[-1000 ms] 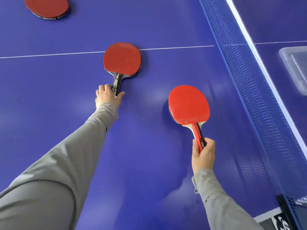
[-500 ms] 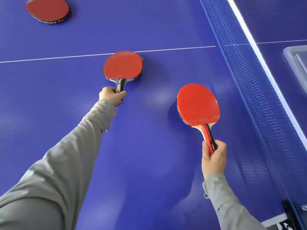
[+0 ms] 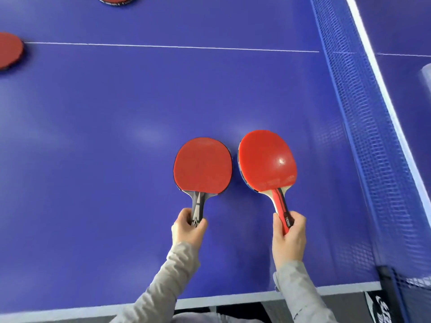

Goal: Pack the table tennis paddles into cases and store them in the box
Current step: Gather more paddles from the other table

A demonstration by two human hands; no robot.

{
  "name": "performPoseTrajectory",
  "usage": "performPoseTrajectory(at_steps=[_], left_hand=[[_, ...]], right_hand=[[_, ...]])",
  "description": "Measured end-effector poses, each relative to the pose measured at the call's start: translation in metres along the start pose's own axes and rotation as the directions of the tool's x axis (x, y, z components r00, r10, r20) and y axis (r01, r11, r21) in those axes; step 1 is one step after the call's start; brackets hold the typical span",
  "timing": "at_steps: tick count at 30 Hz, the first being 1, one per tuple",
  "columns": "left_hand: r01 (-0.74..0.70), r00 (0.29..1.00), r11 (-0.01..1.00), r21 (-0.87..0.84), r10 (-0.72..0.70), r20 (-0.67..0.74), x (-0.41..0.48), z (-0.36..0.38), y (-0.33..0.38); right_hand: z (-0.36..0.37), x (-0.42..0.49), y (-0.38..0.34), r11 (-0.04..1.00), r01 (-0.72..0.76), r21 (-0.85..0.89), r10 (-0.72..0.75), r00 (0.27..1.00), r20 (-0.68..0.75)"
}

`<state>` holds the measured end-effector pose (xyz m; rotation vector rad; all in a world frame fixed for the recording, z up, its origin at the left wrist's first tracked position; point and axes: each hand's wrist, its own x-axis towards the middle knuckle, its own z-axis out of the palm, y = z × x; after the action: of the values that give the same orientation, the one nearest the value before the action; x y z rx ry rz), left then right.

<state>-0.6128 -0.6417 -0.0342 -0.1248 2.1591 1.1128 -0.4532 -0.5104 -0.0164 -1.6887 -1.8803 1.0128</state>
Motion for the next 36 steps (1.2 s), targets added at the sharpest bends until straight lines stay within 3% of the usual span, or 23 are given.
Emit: performPoseTrajectory(at_steps=[6,9,14,17,22,27,33,36], left_hand=[[0.006,0.999,1.000,-0.006,-0.006,0.034,-0.032,0.038,-0.024],[0.000,0.984,1.000,-0.025,0.004,0.177,-0.034,0.047,-0.023],[0.057,0.905,0.962,-0.268,0.063,0.420,-0.033,0.036,-0.024],[0.091,0.858,0.952,-0.293,0.075,0.508,-0.029,0.030,-0.027],[0.046,0.815,0.952,-0.304,0.140,0.562,-0.026,0.029,-0.025],[0.008,0.828,0.964,-0.266,0.143,0.543,-0.025,0.028,-0.025],[0.255,0.744,0.882,-0.395,0.082,0.663,-0.019,0.019,-0.022],[0.350,0.735,0.841,-0.412,0.026,0.677,-0.014,0.017,-0.022]], right_hand=[[-0.005,-0.034,0.017,1.000,0.013,0.011,-0.014,0.995,0.100],[0.003,-0.040,0.014,0.999,0.028,0.028,-0.032,0.992,0.124],[0.022,-0.043,-0.002,0.998,0.023,0.059,-0.032,0.987,0.160],[0.031,-0.050,-0.010,0.998,0.014,0.065,-0.026,0.980,0.195],[0.041,-0.064,-0.014,0.996,0.045,0.076,-0.068,0.946,0.319],[0.050,-0.072,-0.017,0.995,0.098,-0.007,-0.090,0.934,0.346],[0.054,-0.077,-0.017,0.983,0.164,-0.080,-0.129,0.936,0.328],[0.053,-0.078,-0.014,0.980,0.170,-0.103,-0.127,0.933,0.337]])
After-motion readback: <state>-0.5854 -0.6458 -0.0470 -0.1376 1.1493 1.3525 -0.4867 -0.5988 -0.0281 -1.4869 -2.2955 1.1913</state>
